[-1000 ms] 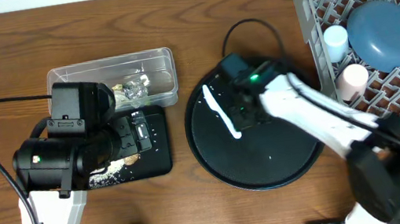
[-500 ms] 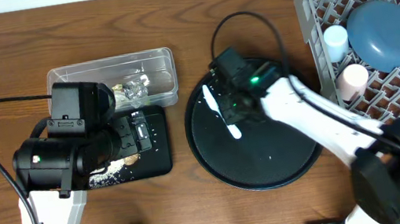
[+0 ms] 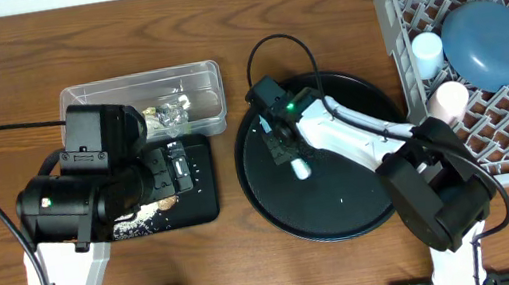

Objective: Sort waste into correct bins and load items into the dishwasher rack

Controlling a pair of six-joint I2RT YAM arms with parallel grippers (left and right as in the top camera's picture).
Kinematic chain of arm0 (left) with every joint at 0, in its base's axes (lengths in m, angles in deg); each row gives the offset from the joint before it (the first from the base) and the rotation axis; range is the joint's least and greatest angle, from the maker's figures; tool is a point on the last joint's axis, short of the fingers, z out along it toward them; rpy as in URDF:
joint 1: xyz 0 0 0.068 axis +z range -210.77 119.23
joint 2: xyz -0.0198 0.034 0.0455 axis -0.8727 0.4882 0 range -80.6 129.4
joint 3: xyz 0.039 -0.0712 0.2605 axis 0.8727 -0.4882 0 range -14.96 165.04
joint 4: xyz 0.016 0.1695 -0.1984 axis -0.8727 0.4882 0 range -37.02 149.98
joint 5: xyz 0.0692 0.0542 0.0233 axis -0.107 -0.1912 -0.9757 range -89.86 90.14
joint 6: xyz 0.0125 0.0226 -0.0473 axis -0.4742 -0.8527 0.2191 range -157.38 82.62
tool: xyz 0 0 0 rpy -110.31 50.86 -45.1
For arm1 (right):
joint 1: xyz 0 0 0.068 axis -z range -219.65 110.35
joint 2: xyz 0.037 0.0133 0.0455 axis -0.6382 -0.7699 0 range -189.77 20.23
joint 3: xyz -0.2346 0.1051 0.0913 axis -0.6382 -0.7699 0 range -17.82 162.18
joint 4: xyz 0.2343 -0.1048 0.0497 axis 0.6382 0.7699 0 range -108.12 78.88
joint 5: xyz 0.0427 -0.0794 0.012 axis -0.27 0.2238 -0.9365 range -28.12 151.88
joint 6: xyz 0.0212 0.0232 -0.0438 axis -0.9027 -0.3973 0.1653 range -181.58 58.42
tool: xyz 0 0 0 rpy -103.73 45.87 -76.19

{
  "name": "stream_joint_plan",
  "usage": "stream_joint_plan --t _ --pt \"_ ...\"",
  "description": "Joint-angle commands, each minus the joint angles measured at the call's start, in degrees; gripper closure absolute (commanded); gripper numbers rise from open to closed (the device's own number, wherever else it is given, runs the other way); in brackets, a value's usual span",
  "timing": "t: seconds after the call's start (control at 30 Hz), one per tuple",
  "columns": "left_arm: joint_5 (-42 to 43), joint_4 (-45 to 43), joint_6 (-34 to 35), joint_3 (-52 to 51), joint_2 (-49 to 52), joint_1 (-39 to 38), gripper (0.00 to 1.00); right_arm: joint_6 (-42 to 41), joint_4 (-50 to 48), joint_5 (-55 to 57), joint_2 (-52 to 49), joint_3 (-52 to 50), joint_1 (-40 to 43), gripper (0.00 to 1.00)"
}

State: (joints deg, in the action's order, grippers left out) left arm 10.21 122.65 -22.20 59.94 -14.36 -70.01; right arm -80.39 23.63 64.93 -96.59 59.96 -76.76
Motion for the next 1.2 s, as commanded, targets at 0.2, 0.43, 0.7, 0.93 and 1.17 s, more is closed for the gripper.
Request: stream_joint_plan --t 0.2,0.43,0.7,0.93,1.17 --pt "-0.7 0.2 -0.1 0.3 0.0 -0.1 0.02 0.2 0.6 -0.6 -5.4 -2.0 -0.3 0.99" --pt "-0.7 0.2 -0.1 0.3 0.0 -0.1 0.02 0.2 1.1 -1.9 -1.2 -0.9 -0.2 0.99" --pt "-0.7 0.2 -0.1 0.3 0.0 -0.1 0.02 0.7 5.1 -2.0 6.6 -0.9 1.2 0.99" --pt "-0.7 0.2 -0.1 0.3 0.0 -0.1 0.02 0.9 8.7 -2.0 9.2 -0.9 2.7 0.99" --pt "-0.7 0.2 -0.1 0.3 0.0 -0.1 0.02 0.9 8.8 -2.1 8.9 -1.0 3.4 0.98"
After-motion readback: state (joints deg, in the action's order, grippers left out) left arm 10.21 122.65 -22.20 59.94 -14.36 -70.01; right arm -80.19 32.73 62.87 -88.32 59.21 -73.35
